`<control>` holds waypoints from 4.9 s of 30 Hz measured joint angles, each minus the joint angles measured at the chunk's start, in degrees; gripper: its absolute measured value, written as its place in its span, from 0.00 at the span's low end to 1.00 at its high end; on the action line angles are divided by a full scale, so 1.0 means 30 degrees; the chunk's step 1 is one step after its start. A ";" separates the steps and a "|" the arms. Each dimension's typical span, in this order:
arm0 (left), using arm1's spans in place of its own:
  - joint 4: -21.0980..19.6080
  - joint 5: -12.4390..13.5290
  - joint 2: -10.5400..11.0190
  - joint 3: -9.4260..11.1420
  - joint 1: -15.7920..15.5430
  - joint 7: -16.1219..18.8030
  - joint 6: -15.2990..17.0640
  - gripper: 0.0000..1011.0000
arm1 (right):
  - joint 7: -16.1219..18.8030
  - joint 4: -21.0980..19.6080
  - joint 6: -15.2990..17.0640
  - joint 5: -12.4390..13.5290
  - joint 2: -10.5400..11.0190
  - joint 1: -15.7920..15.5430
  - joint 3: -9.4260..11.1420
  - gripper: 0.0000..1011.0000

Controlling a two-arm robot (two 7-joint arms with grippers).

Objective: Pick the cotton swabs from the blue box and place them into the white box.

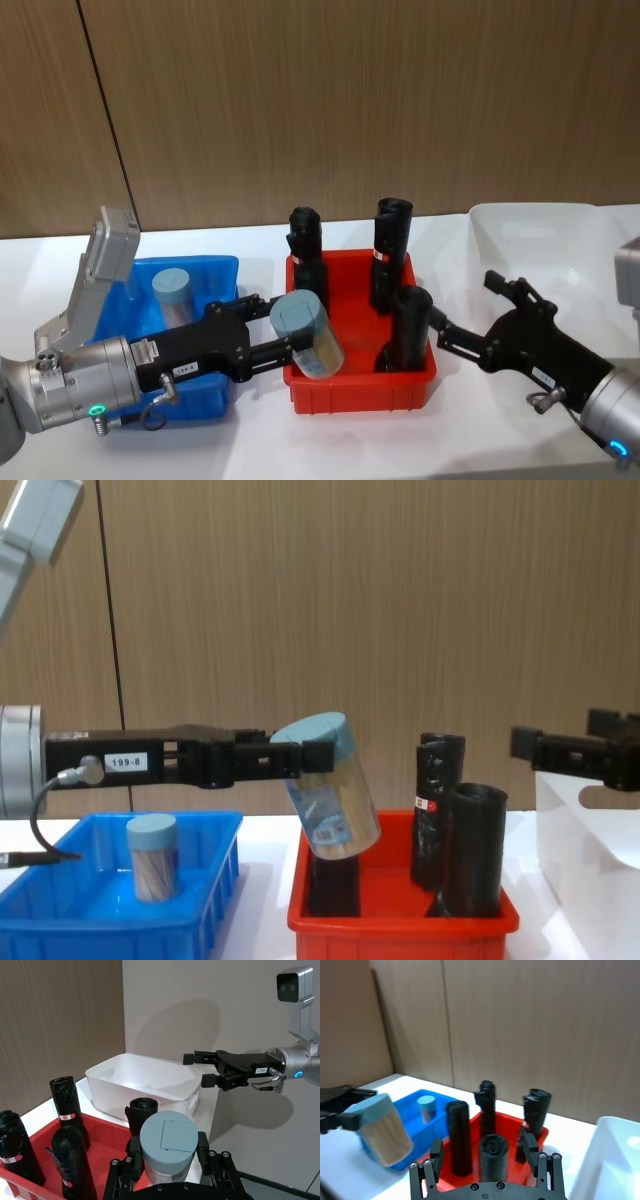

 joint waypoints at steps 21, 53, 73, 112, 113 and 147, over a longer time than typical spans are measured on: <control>0.0033 0.0000 -0.0016 0.0008 -0.0029 -0.0047 0.0004 0.65 | 0.4319 0.0651 0.1556 -0.0401 0.0062 0.1287 -0.0612 0.99; 0.0030 0.0001 -0.0015 0.0007 -0.0028 -0.0049 0.0003 0.65 | 0.6208 0.2923 0.1896 -0.3353 -0.1999 0.3564 -0.2613 0.99; 0.0029 0.0000 -0.0015 0.0007 -0.0027 -0.0049 0.0003 0.65 | 0.6323 0.4442 0.1582 -0.4292 -0.2998 0.4704 -0.3318 0.99; 0.0030 0.0001 -0.0015 0.0007 -0.0028 -0.0047 0.0004 0.99 | 0.6048 0.4576 0.1209 -0.3943 -0.2981 0.4999 -0.3699 0.63; 0.0030 0.0001 -0.0016 0.0007 -0.0027 -0.0047 0.0004 0.99 | 0.6020 0.4547 0.1206 -0.3916 -0.2939 0.4978 -0.3673 0.63; 0.0031 0.0000 -0.0015 0.0006 -0.0027 -0.0050 0.0002 0.99 | 0.2040 0.2385 -0.0020 0.0545 0.1448 0.2905 -0.0045 0.63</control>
